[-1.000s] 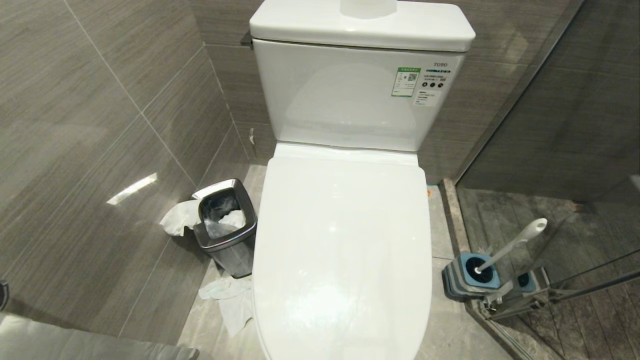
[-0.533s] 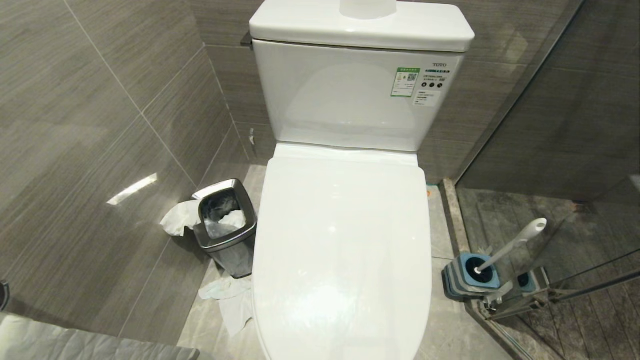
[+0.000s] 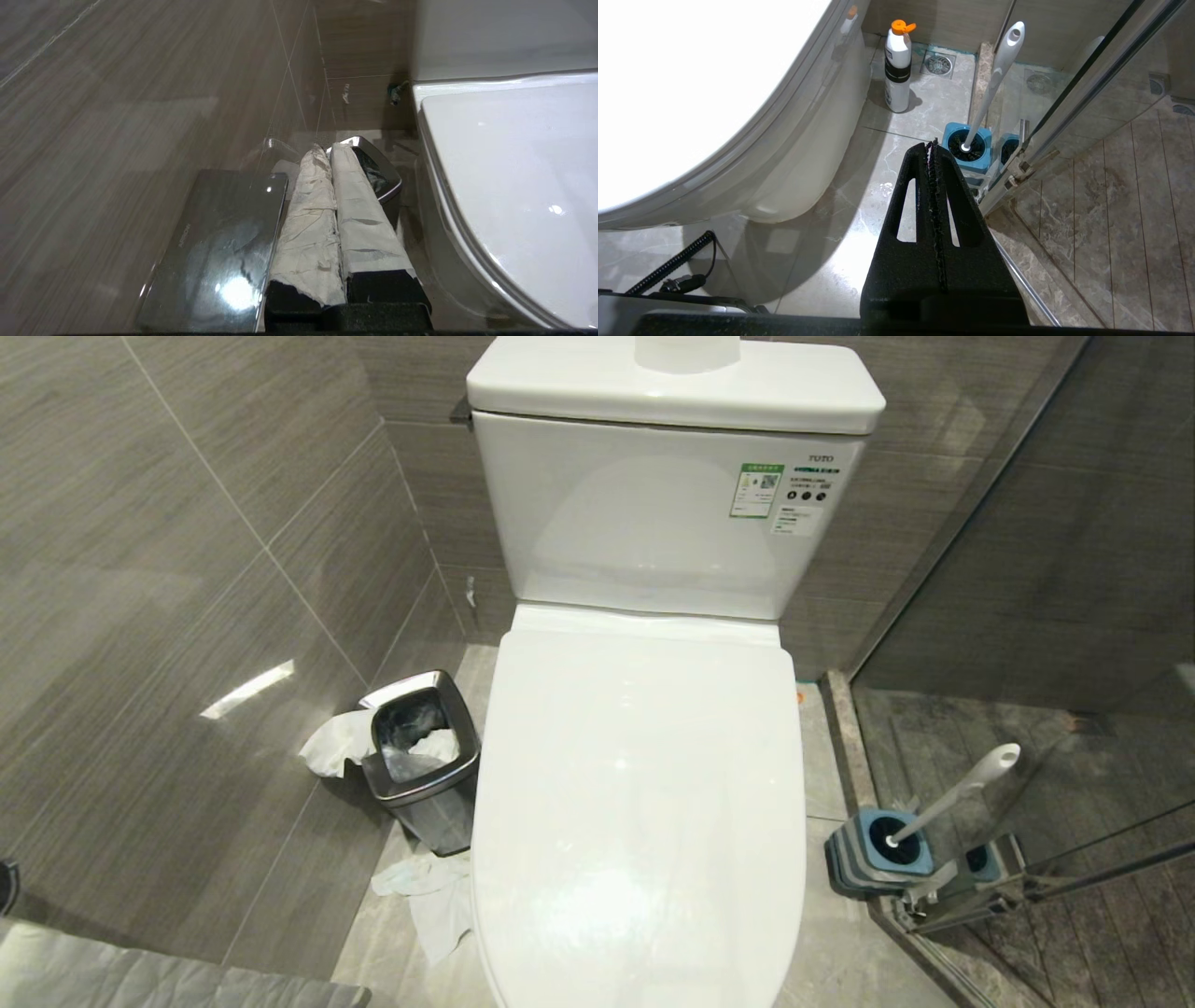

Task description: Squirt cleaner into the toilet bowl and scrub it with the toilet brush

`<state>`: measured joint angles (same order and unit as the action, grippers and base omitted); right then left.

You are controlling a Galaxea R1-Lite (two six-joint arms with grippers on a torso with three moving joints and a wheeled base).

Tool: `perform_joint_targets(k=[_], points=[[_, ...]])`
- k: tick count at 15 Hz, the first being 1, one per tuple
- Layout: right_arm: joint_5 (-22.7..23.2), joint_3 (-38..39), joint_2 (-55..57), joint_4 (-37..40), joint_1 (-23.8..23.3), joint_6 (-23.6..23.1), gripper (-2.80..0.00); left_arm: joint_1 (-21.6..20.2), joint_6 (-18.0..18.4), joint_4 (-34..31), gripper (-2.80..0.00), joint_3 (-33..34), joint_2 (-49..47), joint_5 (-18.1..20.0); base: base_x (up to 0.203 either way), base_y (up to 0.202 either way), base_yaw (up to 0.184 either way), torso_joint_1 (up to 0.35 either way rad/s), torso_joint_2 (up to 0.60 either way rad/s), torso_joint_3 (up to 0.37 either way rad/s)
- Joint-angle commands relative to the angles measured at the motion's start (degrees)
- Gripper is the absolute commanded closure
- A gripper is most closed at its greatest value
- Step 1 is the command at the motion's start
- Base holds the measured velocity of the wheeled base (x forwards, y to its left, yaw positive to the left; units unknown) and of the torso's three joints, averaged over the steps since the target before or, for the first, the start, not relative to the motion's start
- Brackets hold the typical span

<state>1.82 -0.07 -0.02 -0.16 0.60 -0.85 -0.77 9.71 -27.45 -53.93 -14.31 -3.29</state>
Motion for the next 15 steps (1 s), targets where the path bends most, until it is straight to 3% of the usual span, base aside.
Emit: perform_joint_targets(k=[1, 4, 9, 15], points=[[0.03, -0.01, 0.02, -0.02, 0.02, -0.03, 0.0, 0.27, 1.01, -0.42, 0.0, 2.54, 5.34, -0.95, 0.0, 0.0, 0.0, 0.0, 0.0, 0.0], [0.03, -0.01, 0.02, -0.02, 0.02, -0.03, 0.0, 0.54, 1.68, -3.22, 0.0, 4.84, 9.51, -1.35, 0.0, 0.0, 0.0, 0.0, 0.0, 0.0], [0.03, 0.07, 0.02, -0.02, 0.02, -0.03, 0.0, 0.68, 1.33, -2.14, 0.0, 11.62, 14.22, -2.39, 0.0, 0.0, 0.0, 0.0, 0.0, 0.0], [0.03, -0.01, 0.02, -0.02, 0.02, -0.03, 0.0, 0.73, -0.91, 13.36, 0.0, 29.97, 14.22, -1.67, 0.0, 0.0, 0.0, 0.0, 0.0, 0.0]])
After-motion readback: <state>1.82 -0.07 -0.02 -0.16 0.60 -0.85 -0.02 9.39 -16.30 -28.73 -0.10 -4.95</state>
